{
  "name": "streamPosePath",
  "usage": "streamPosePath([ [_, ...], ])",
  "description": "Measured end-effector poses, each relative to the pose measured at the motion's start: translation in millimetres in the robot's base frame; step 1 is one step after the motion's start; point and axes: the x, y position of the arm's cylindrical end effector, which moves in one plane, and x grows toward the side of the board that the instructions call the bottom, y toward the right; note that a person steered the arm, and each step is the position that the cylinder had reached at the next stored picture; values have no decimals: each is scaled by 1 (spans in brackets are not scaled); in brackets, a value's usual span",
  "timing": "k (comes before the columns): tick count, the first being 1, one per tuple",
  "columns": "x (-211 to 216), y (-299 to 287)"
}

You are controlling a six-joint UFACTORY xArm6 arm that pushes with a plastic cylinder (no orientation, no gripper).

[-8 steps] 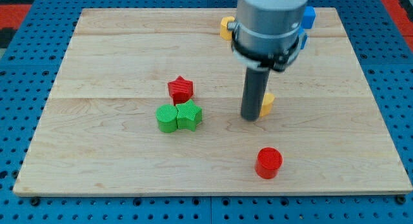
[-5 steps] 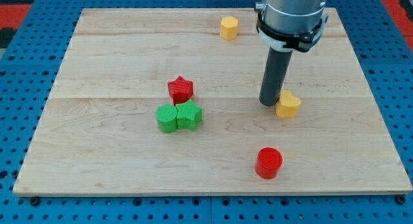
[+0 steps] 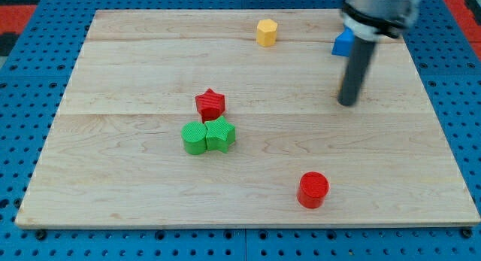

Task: Move the yellow heart to the yellow hexagon

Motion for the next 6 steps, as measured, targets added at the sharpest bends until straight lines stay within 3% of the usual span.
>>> streamPosePath([
  [1, -5, 32],
  [2, -71, -1],
  [3, -106, -83],
  [4, -60, -23],
  [5, -59, -65],
  [6, -113, -117],
])
